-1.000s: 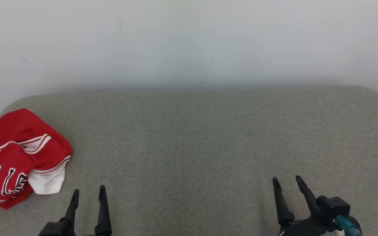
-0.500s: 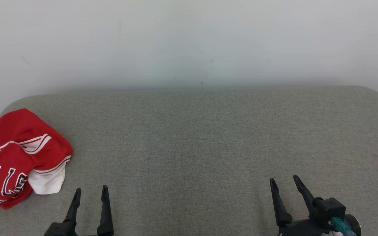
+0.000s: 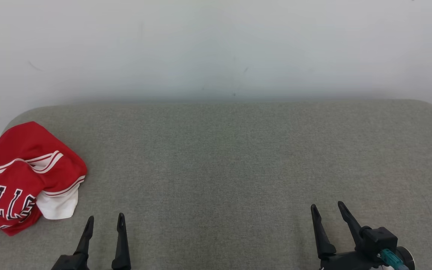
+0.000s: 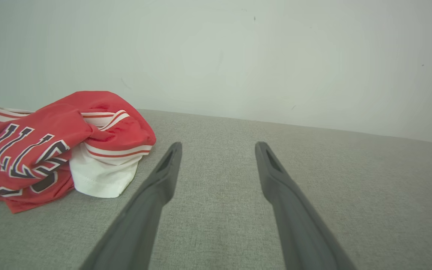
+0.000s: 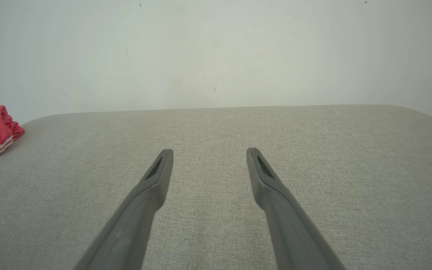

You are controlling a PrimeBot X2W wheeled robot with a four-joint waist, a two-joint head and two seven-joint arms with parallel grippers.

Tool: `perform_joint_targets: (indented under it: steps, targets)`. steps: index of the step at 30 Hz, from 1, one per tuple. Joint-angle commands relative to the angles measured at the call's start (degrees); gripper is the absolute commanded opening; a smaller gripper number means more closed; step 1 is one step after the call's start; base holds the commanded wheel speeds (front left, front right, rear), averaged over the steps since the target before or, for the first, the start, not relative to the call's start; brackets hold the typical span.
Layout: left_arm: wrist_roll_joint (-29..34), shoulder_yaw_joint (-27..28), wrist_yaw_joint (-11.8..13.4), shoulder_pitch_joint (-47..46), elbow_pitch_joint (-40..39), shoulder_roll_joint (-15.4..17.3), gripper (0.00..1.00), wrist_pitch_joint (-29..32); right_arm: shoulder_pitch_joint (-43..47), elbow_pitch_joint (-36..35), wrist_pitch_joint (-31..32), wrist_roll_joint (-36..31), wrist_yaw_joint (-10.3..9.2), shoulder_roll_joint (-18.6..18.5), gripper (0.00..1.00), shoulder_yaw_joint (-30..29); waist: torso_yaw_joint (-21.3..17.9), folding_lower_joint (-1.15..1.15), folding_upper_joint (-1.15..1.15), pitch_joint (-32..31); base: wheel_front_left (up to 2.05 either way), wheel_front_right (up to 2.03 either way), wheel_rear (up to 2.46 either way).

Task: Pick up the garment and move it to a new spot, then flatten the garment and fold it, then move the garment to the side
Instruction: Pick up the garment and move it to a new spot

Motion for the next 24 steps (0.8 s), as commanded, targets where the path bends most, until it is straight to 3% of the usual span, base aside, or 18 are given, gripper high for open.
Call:
perform_joint_targets:
  steps: [1,6,24]
  targets:
    - [-0.26,-0.11,0.14,0.10,0.04,0.30,1.00,-0.18,0.66,-0.21,-0.17,0.21,-0.12,-0.13,1.00,-0.10,0.53,0.00,0.00,0.00,0.00,0.00,0.00]
    - [-0.59,-0.71,0.43,-0.35,0.09,0.30,1.00,-0.19,1.10,-0.50,-0.14,-0.13,-0.12,-0.12,1.00,-0.32,3.44,0.00,0.00,-0.14,0.00,0.00,0.00]
    - [1.36,0.96,0.42,2.40,-0.14,0.28,1.00,-0.18,2.38,-0.25,-0.57,2.10,-0.12,-0.12,1.00,1.00,19.53,0.00,0.00,-1.64,0.00,0.00,0.00]
